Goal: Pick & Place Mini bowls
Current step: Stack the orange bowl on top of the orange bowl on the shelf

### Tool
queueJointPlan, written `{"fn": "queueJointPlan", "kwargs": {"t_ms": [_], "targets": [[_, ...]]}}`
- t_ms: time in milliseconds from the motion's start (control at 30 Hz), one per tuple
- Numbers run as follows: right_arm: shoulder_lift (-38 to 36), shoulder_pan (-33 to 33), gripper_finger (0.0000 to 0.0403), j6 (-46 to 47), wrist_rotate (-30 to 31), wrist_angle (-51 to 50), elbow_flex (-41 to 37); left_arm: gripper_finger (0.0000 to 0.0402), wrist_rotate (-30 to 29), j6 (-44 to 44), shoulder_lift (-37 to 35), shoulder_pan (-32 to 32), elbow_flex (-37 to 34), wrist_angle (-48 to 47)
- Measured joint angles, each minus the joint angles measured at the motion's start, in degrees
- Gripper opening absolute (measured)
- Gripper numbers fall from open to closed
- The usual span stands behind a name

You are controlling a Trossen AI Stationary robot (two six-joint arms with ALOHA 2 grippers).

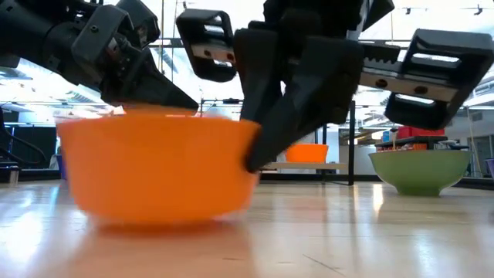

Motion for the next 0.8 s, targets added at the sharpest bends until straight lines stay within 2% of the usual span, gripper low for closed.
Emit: {"fn": "queueJointPlan", "kwargs": {"t_ms": [300,467,667,800], "targets": [[0.0,0.0,0.0049,1.7,0.0,-0.4,0.0,0.0062,0.0,-0.2,0.0,0.0,0.0,-0.1],[-0.3,0.0,0.0039,1.7,0.0,-0.8,0.0,0.0062,0.0,-0.2,0.0,0.0,0.0,-0.1],[-0.5,0.3,0.0007,2.0,0.0,-1.5,0.0,0.0062,0.0,-0.2,0.0,0.0,0.0,-0.1],[-3.5,1.0,0.0007,3.6,2.8,-5.2,0.0,0.0062,0.0,-0.2,0.0,0.0,0.0,-0.2]]}}
